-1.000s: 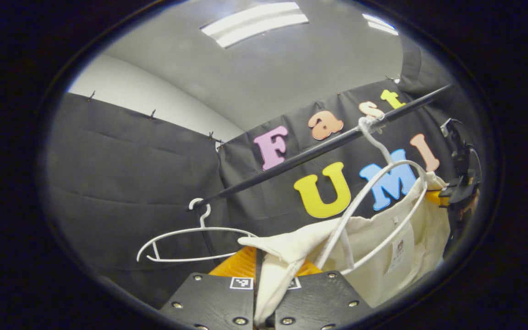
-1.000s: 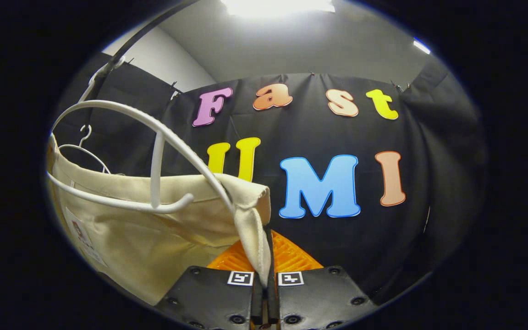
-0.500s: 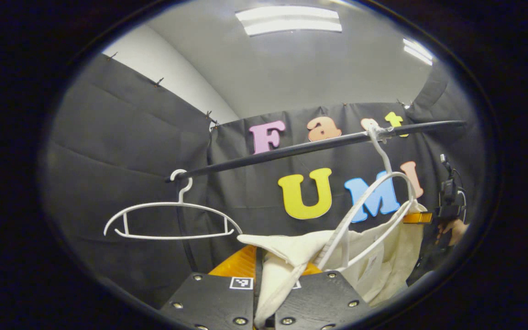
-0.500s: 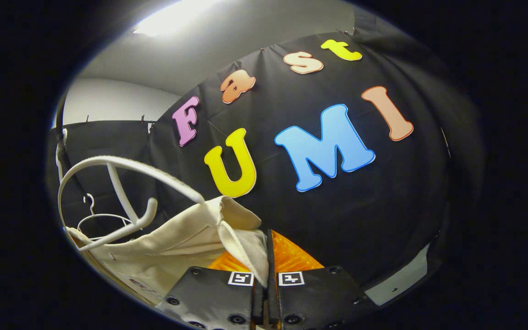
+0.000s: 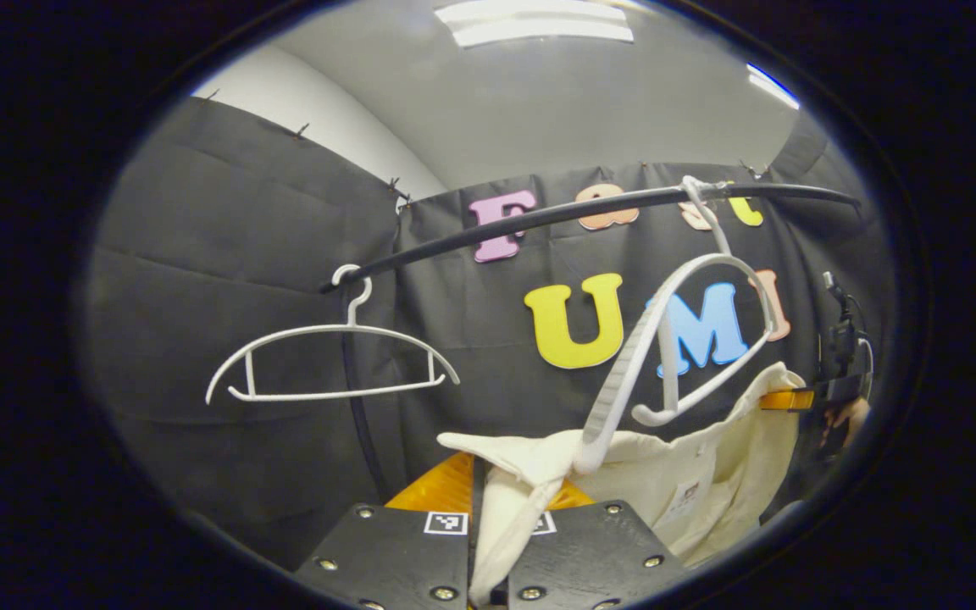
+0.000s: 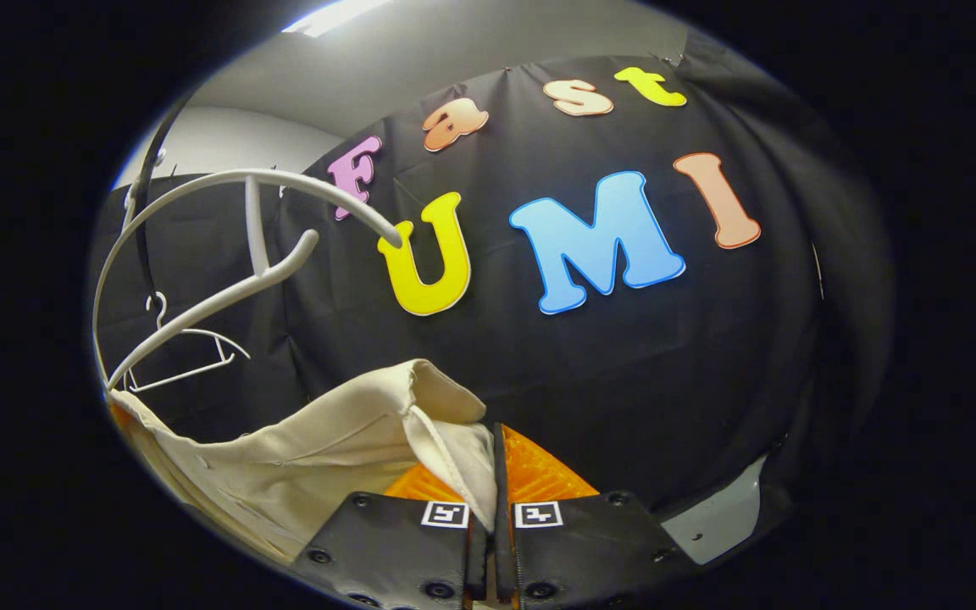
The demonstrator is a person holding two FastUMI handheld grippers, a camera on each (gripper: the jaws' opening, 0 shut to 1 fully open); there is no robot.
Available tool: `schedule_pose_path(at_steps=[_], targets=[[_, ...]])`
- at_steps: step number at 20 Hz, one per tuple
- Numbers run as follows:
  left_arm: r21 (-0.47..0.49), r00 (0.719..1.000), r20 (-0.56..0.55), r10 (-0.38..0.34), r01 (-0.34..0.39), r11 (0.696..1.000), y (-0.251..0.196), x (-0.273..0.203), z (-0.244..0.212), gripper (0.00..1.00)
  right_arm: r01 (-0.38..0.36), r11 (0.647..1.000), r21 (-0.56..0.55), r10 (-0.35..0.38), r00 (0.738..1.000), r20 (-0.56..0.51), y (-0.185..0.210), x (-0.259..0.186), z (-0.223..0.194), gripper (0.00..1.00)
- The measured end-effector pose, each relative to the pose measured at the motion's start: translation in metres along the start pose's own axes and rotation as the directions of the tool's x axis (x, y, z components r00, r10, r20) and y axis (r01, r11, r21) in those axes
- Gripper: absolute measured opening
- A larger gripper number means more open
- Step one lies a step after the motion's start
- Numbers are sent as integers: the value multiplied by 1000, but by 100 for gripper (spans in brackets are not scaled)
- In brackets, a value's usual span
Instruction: Grasp the clothes on the hanger with both hands and then place them into the laundry hamper below.
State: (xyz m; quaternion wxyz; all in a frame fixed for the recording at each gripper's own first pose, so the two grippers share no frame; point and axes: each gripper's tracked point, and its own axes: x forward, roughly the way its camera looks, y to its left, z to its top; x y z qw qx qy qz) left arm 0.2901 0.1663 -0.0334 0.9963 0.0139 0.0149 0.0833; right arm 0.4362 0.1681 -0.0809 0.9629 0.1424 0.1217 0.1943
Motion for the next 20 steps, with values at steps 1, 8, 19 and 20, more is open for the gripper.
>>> schedule_pose_path(at_steps=[1,8,19,20], targets=[[1,1000,-4,-10,10,1000,-3,-5,-2,2,2,1000,-9,-2,1000,-3,2,-7,-3,5],[-7,995,-12,-98,98,995,-32,-38,-5,2,-8,998,-67,8,1000,-5,26,-62,-17,5],[-94,942,73,-326,332,938,-118,-92,36,2,-91,980,-178,96,995,19,93,-160,-16,9],[-102,935,80,-346,353,930,-126,-97,40,2,-101,978,-182,106,994,21,100,-169,-14,9]])
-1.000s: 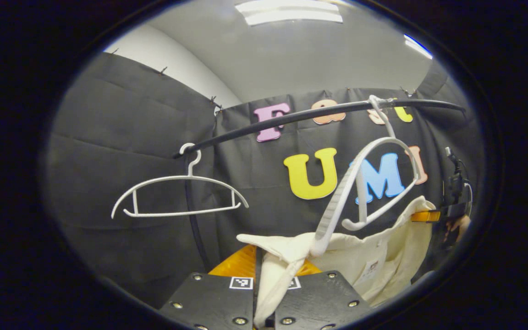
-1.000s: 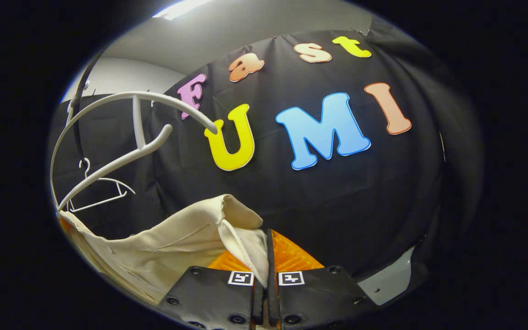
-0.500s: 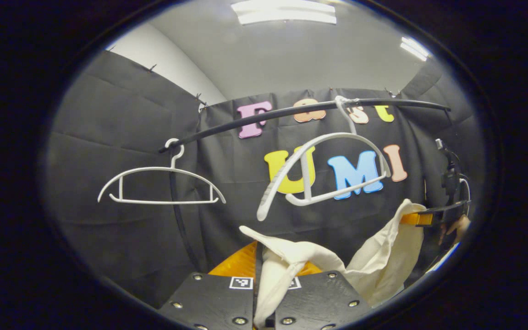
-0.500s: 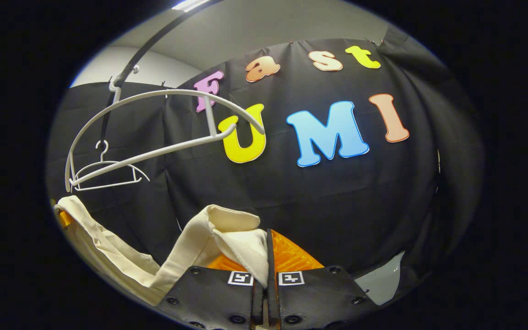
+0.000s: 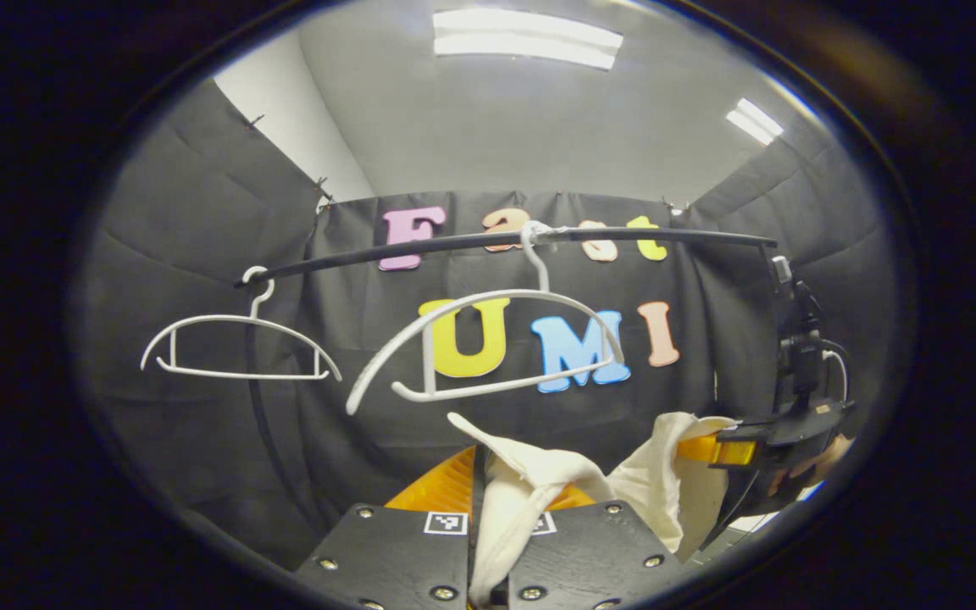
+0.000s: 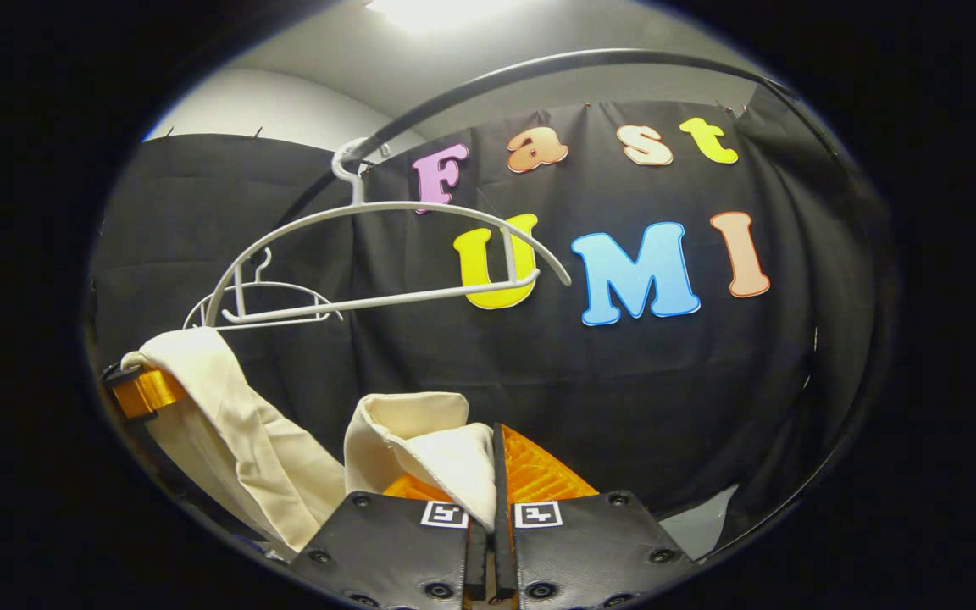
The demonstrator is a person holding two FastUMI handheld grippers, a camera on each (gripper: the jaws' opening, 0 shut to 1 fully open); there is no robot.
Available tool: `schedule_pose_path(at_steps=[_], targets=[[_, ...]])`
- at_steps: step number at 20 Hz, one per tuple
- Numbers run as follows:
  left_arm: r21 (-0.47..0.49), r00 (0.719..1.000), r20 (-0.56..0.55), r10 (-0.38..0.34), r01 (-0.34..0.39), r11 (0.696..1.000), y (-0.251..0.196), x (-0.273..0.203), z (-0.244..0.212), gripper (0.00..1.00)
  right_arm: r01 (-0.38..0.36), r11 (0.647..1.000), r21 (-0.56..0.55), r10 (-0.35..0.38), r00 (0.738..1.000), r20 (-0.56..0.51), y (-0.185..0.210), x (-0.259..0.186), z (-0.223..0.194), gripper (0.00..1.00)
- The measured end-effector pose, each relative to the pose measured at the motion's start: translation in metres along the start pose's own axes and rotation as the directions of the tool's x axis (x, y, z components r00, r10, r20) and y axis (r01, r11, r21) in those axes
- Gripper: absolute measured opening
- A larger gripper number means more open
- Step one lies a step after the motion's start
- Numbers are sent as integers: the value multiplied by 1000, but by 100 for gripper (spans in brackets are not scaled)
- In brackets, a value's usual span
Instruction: Grasp the clothes on the hanger with both hands and then place them into the laundry hamper below.
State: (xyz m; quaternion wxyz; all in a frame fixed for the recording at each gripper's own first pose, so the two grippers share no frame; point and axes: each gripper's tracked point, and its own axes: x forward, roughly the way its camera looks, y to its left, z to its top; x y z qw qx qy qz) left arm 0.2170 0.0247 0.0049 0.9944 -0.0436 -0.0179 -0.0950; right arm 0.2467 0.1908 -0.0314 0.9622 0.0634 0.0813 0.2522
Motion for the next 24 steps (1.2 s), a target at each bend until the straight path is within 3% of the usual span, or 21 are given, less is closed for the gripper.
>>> schedule_pose_path(at_steps=[7,9,16,24], targets=[[-77,995,20,-98,99,992,-47,-23,3,2,-58,998,16,58,998,12,38,-51,-1,9],[-104,993,10,-118,119,987,-57,-27,-6,3,-52,998,24,52,999,2,38,-61,-12,5],[-128,979,-137,-153,136,982,-83,-34,-99,3,-36,998,56,43,990,-136,35,-76,-103,7],[-203,951,-257,-172,121,972,-102,-16,-191,3,63,995,77,-38,956,-292,-5,-92,-196,9]])
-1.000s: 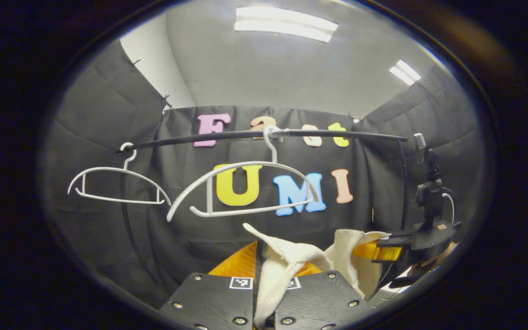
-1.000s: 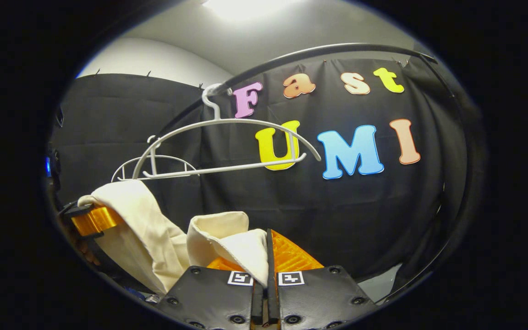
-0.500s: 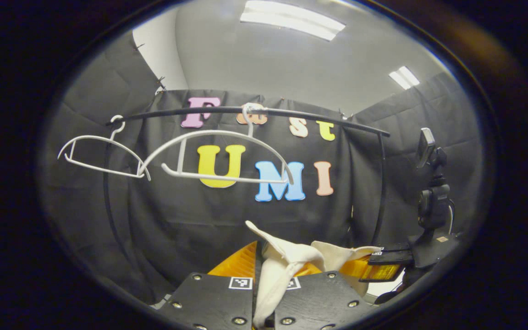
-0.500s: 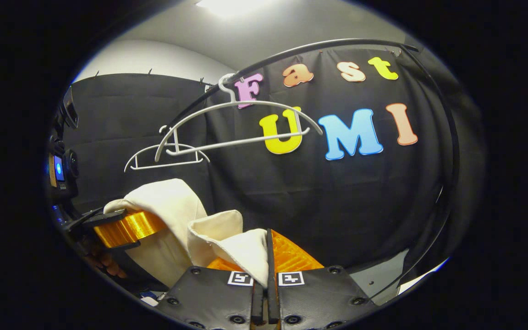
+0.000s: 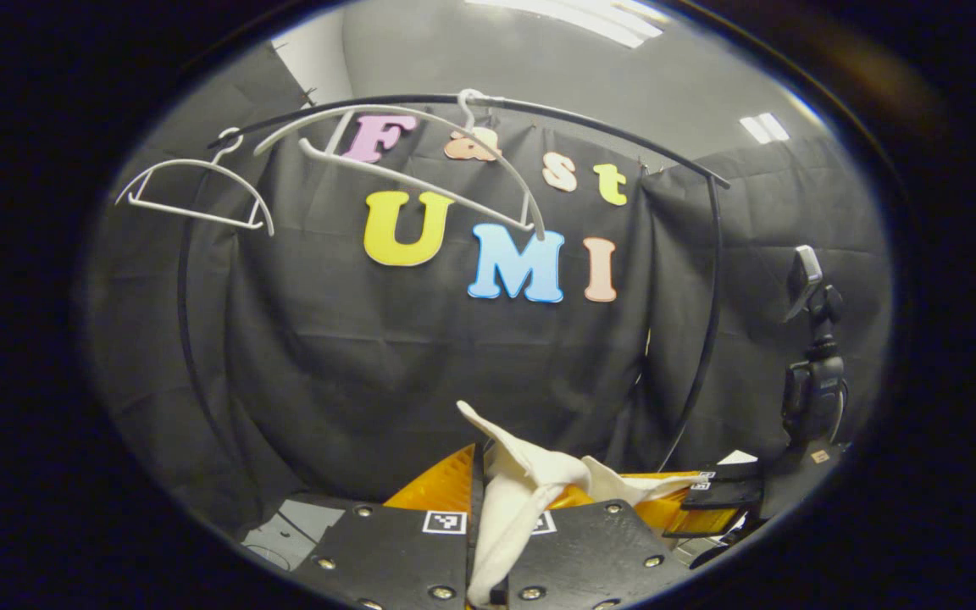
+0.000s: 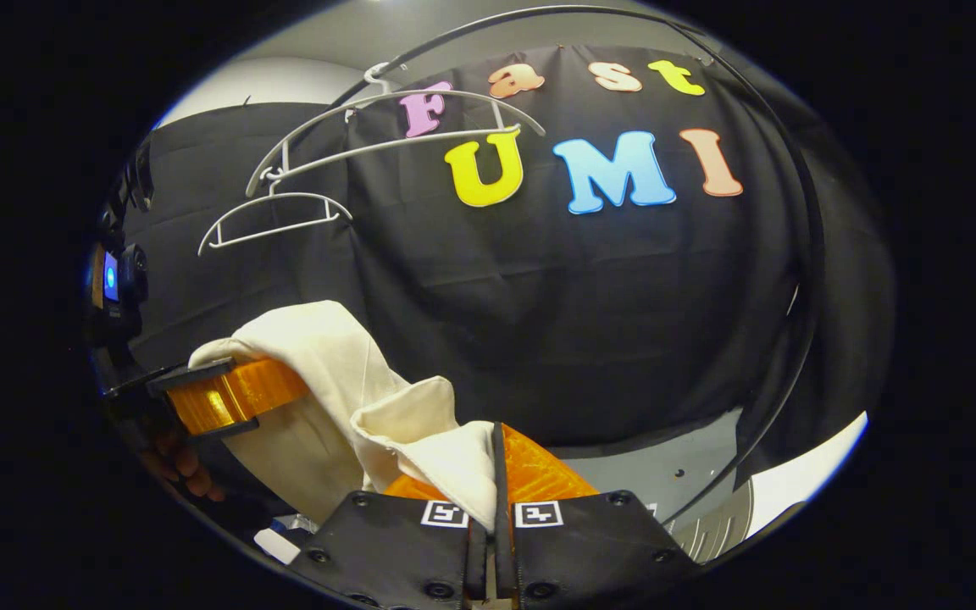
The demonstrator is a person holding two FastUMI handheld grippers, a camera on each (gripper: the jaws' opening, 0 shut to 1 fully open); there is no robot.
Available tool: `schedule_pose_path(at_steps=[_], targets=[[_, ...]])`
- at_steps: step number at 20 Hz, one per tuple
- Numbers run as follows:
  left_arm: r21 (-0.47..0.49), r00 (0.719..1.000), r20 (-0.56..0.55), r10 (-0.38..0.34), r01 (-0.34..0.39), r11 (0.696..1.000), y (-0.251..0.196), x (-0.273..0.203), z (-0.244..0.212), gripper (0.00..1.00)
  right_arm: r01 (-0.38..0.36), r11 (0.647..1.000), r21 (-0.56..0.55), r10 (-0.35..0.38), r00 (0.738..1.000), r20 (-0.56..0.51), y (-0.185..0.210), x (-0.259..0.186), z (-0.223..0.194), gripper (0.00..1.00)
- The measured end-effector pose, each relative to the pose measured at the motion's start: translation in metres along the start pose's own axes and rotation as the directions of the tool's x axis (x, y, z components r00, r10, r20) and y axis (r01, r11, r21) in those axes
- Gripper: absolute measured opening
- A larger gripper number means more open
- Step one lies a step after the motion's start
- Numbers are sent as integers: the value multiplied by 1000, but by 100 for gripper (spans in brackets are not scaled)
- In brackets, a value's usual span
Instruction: Grasp the clothes on the hanger with both hands and then place them into the laundry hamper below.
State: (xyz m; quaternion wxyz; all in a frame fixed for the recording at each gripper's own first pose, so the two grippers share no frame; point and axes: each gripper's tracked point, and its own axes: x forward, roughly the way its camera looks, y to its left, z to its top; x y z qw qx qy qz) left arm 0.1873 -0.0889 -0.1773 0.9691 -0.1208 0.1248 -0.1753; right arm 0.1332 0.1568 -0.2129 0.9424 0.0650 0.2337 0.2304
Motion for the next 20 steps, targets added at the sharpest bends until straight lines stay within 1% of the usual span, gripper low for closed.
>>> schedule_pose_path(at_steps=[1,3,7,10,16,18,20], targets=[[-9,1000,-13,0,0,1000,0,7,-11,4,11,1000,6,-11,1000,-16,-5,3,-10,9],[-6,999,-36,6,-7,1000,1,7,-35,4,35,999,15,-34,999,-42,-14,5,-29,9],[25,993,-107,40,-38,999,13,15,-86,4,78,997,16,-76,992,-98,-29,14,-68,9],[44,985,-161,59,-53,998,26,10,-122,4,103,995,12,-100,985,-140,-35,19,-95,9],[54,955,-278,106,-94,994,46,1,-192,4,150,989,0,-145,961,-234,-38,22,-154,9],[57,938,-328,115,-102,993,53,-5,-218,4,157,987,-10,-154,951,-268,-36,22,-171,12],[66,919,-374,125,-108,992,59,-14,-241,5,167,985,-29,-168,939,-299,-39,23,-185,12]])
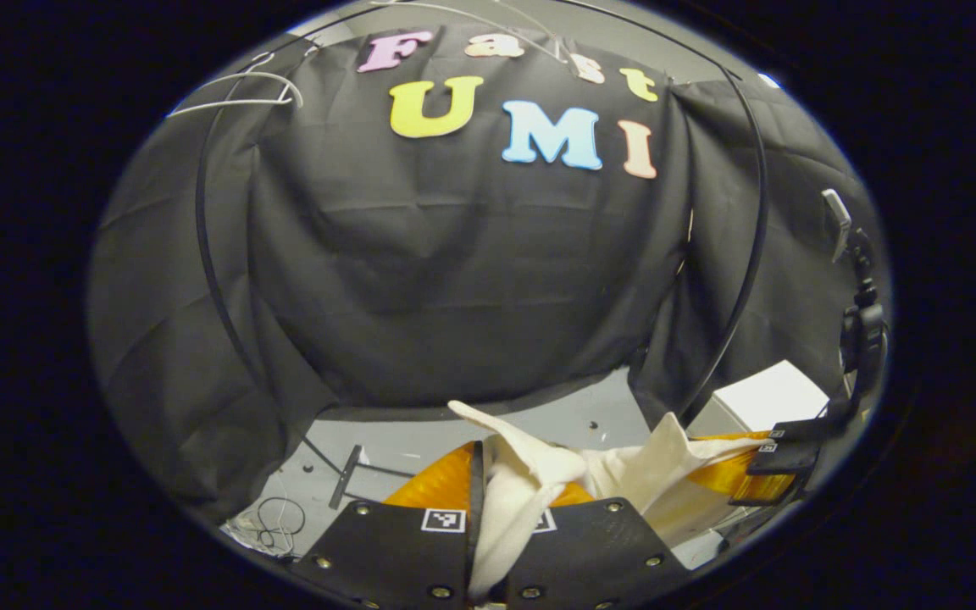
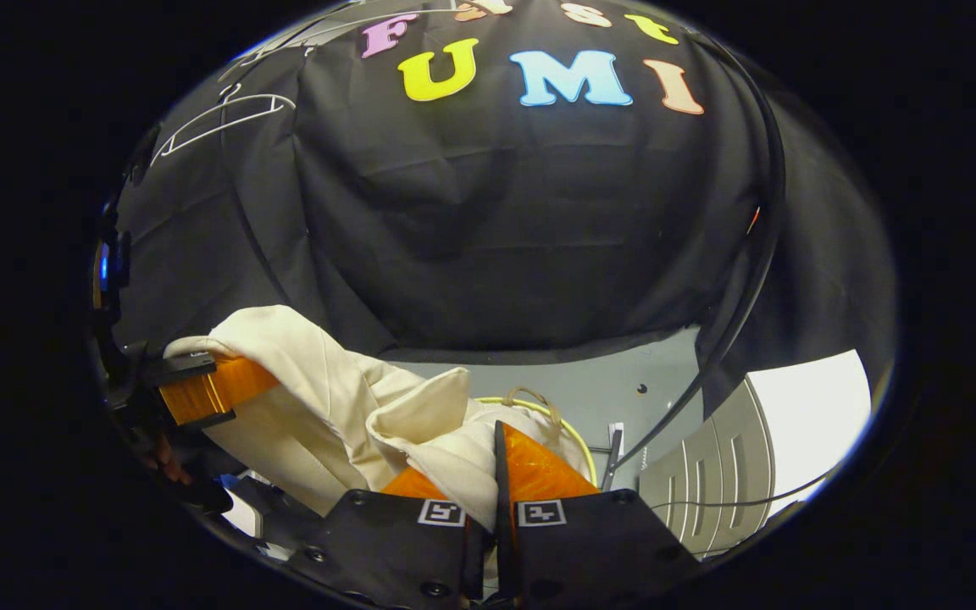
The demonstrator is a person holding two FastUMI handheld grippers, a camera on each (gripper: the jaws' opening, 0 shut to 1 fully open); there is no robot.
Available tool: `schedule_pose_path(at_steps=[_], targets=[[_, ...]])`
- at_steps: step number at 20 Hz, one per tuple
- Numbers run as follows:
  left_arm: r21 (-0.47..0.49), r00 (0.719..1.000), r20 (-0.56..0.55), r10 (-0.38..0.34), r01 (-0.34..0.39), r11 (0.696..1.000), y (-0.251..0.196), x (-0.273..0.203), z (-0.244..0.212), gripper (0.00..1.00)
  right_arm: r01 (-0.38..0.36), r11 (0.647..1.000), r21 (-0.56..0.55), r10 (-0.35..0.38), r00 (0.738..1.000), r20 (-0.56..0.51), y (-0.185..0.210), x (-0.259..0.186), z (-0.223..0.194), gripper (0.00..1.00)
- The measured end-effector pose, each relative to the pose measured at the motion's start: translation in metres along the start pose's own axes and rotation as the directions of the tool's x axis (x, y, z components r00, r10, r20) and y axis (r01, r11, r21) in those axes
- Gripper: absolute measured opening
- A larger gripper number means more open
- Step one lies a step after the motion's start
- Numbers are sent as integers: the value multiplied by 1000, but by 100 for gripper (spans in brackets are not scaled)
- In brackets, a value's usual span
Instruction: Grasp the clothes on the hanger with both hands and then place them into the laundry hamper below.
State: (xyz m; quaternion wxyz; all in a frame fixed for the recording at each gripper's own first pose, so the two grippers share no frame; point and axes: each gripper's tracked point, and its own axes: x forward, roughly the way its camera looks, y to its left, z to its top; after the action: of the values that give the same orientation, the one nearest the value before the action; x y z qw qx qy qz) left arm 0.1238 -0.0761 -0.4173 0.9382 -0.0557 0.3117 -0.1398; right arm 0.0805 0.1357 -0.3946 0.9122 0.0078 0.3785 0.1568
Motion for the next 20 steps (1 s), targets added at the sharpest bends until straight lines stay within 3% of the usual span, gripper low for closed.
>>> schedule_pose_path(at_steps=[10,12,13,15,16,19,20], targets=[[27,979,-205,11,-6,1000,11,11,-77,8,61,998,-26,-63,991,-116,-10,14,-37,16],[25,978,-210,0,5,1000,11,8,-80,39,66,998,-21,-68,992,-103,-10,12,-31,18],[19,978,-210,-3,7,1000,11,6,-83,54,70,997,-20,-71,993,-96,-11,10,-27,33],[19,982,-191,17,-13,1000,19,2,-77,85,71,997,-33,-73,994,-77,-12,4,-18,46],[15,984,-176,22,-19,1000,21,0,-73,86,71,997,-37,-74,995,-66,-10,2,-16,48],[8,990,-144,11,-10,1000,18,-3,-64,94,95,994,-46,-97,995,-29,-13,-8,-5,96],[20,990,-137,19,-16,1000,19,-4,-61,95,101,994,-47,-102,995,-19,-12,-11,-4,96]])
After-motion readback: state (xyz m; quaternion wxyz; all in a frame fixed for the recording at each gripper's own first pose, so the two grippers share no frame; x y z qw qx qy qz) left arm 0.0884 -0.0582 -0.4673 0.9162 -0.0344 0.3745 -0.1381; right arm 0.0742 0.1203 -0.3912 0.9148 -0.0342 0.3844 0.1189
